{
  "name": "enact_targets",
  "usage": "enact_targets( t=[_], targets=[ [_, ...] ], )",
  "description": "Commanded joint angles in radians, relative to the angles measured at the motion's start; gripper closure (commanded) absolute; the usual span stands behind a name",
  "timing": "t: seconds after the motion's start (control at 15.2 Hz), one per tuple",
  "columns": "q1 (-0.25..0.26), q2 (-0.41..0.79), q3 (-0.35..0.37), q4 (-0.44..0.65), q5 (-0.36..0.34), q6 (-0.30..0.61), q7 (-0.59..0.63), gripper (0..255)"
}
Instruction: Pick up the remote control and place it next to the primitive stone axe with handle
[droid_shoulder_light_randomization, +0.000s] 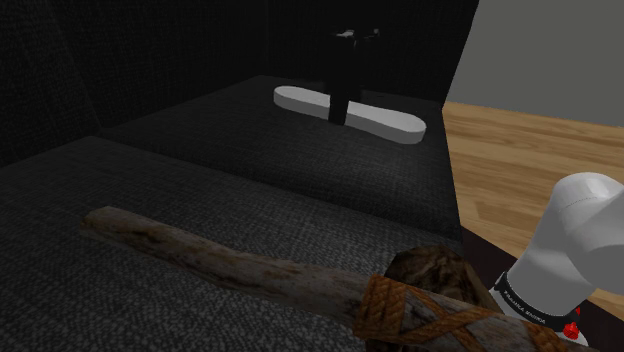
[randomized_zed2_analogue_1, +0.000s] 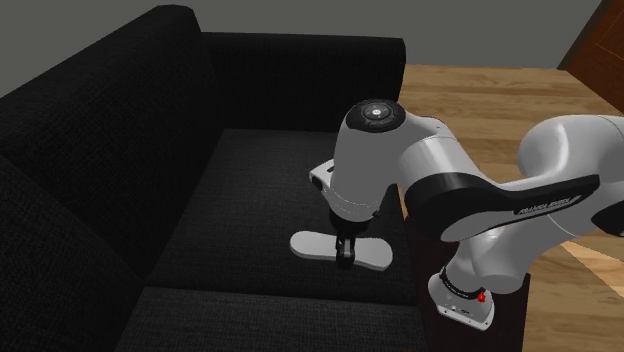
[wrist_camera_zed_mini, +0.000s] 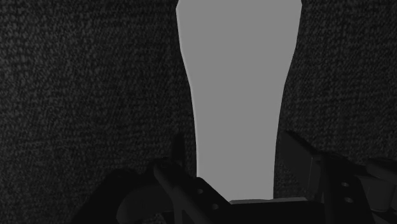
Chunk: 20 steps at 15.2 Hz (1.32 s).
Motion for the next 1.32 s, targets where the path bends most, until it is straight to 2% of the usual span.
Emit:
enact_targets(
  t=[0.0, 0.4, 0.92, 0.99, 1.25],
  targets=[
    [0.001, -0.008, 0.0, -0.032, 0.003, 0.025, -0.002, 255],
    [0.006, -0.03, 0.003, -0.141, 0.011, 0.113, -0.007, 255],
    [0.006, -0.03, 0.003, -0.141, 0.011, 0.113, -0.007, 255],
    [0.006, -0.03, 0.003, -0.141, 0.011, 0.113, -0.007, 0],
    [0.006, -0.03, 0.003, -0.14, 0.011, 0.113, -0.007, 0]
  ],
)
